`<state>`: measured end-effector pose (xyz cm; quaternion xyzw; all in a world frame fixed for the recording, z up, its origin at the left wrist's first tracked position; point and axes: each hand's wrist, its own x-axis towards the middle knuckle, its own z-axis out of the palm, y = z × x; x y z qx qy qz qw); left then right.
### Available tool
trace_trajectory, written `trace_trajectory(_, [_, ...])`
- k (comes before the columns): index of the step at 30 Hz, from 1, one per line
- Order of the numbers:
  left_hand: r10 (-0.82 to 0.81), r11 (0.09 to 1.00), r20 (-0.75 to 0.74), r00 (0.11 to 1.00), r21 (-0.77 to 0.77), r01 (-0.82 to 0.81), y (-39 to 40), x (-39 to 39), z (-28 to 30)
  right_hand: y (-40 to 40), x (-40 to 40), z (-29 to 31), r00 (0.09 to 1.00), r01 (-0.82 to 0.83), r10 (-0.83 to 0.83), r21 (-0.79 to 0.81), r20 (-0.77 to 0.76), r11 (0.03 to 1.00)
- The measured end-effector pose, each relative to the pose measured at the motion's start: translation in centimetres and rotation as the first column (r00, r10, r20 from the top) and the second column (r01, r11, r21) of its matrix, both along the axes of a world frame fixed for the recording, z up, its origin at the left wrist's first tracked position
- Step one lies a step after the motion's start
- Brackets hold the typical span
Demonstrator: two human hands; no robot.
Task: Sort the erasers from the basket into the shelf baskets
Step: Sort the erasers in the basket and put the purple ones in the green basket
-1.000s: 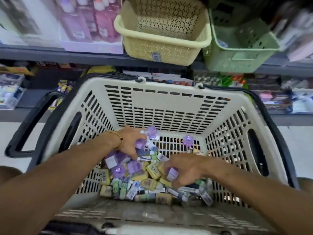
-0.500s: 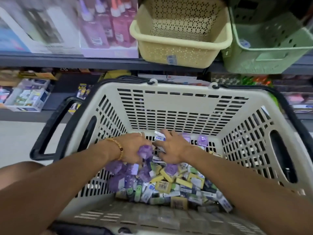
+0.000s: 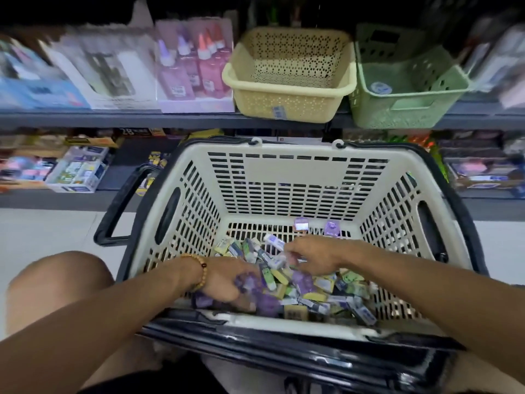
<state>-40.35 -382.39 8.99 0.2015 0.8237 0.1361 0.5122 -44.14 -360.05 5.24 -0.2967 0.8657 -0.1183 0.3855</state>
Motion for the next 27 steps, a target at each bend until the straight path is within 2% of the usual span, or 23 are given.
trace_trajectory(3, [0.043,0.999,-0.109,0.993,-0.003,-0.043,-0.3,-0.4,0.4,1.8,0.5,1.4,0.988,-0.002,-0.012,0.096,0.152,0.995])
trace_trajectory(5, [0.04,0.999,-0.218,0.975,0.013,-0.038,-0.5,-1.0,-0.1,2.3,0.0,1.9,0.973,0.116,-0.126,0.061,0.191,0.991])
trace_trajectory(6, [0.048,0.999,-0.272,0.961,0.022,-0.044,-0.8,-1.6,-0.5,2.3,-0.5,1.8,0.97,0.194,-0.193,0.014,0.149,0.981])
trace_trajectory(8, [0.04,0.999,-0.377,0.925,-0.003,-0.045,-1.4,-3.2,-1.2,1.9,-2.3,1.1,0.977,0.201,-0.2,0.004,-0.077,0.98])
trace_trajectory(10, [0.012,0.997,-0.438,0.899,-0.066,-0.045,-1.9,-4.8,-2.4,1.1,-4.3,-0.3,0.968,0.105,-0.077,0.107,-0.24,0.989])
trace_trajectory(13, [0.008,0.986,-0.348,0.937,-0.154,-0.065,-2.3,-6.0,-4.5,-0.9,-4.9,-3.2,0.939,-0.023,0.118,0.287,-0.322,0.958])
trace_trajectory(15, [0.039,0.982,-0.213,0.976,-0.172,-0.077,-3.9,-5.9,-7.0,-3.3,-4.4,-5.5,0.95,-0.042,0.161,0.399,-0.268,0.916])
trace_trajectory(17, [0.05,0.977,-0.202,0.978,-0.194,-0.09,-3.1,-5.4,-8.2,-2.6,-2.9,-5.2,0.971,0.044,0.053,0.393,-0.232,0.918])
trace_trajectory(20, [0.042,0.984,-0.22,0.975,-0.163,-0.079,-1.6,-5.5,-8.8,-1.0,-2.7,-3.3,0.98,0.054,0.028,0.4,-0.198,0.915])
trace_trajectory(22, [0.04,0.986,-0.214,0.976,-0.151,-0.073,-1.0,-5.5,-9.0,-0.3,-2.7,-1.7,0.995,0.057,-0.027,0.344,-0.091,0.937])
trace_trajectory(24, [0.056,0.983,-0.201,0.978,-0.16,-0.089,-1.2,-5.6,-9.2,0.0,-1.9,-0.5,0.992,0.055,-0.087,0.307,0.093,0.95])
trace_trajectory(27, [0.069,0.979,-0.215,0.974,-0.176,-0.108,-2.1,-6.3,-9.1,0.2,0.1,0.3,0.978,-0.039,-0.045,0.388,0.205,0.921])
